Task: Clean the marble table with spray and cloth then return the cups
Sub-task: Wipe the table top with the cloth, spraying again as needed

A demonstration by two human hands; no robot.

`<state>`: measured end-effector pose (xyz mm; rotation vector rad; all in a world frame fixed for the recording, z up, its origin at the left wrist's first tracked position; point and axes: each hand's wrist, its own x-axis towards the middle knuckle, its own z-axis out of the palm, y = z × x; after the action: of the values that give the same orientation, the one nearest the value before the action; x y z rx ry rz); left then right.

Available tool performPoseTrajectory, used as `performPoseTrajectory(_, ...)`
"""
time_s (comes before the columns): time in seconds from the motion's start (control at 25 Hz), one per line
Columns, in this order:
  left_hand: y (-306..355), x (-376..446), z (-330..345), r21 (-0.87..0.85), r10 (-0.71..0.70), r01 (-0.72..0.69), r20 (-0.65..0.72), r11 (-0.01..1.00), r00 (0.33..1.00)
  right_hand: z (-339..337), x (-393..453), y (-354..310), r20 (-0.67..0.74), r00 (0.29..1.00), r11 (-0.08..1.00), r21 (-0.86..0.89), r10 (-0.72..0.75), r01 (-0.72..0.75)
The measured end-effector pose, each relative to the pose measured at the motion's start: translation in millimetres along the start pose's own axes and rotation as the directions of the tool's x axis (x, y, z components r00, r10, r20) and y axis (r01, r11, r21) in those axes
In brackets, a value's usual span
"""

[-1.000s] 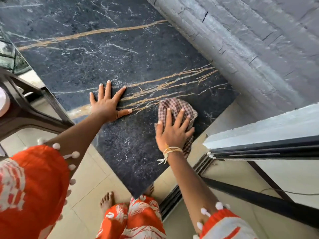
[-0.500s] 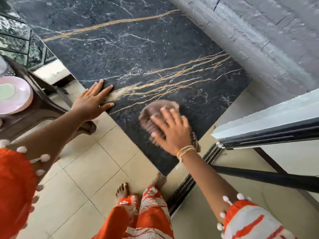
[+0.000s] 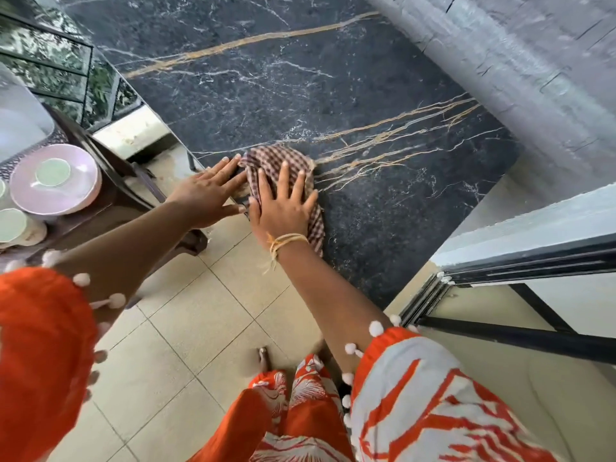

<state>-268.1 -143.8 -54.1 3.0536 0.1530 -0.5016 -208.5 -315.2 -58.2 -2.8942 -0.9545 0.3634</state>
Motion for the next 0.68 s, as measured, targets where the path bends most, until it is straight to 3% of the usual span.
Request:
performPoseTrajectory(0.16, 9.8, -2.0, -10.7, 0.035, -0.054, 0.052, 0.058, 0.998, 0.997, -0.8, -28.4, 48.3, -0.037, 0.983, 0.980, -0.100, -0.178, 0.174)
performPoseTrajectory(0.36, 14.4, -0.8, -12.3, -0.039, -0.079, 0.082, 0.089, 0.996, 0.993, -3.7, -71.8, 109.1, -0.053, 0.990, 0.988, -0.076, 0.133, -0.137)
performPoseTrajectory(0.52, 14.6, -3.2, -4.4, -0.081, -0.094, 0.100, 0.068, 0.992, 0.993, -5.4, -40.7, 58.8, -0.016, 0.885, 0.882, 0.092, 0.465, -0.462)
performPoseTrajectory(0.6, 15.3, -3.2, -2.0, -0.049, -0.097, 0.099, 0.051, 0.994, 0.994, -6.4, -15.3, 23.2, 0.017, 0.881, 0.869, 0.159, 0.473, -0.469)
performPoseTrajectory(0.68, 15.1, -2.0, -0.7, -0.030, -0.092, 0.093, 0.035, 0.995, 0.995, -6.0, 1.3, -0.6, 0.028, 0.948, 0.940, 0.126, 0.317, -0.318)
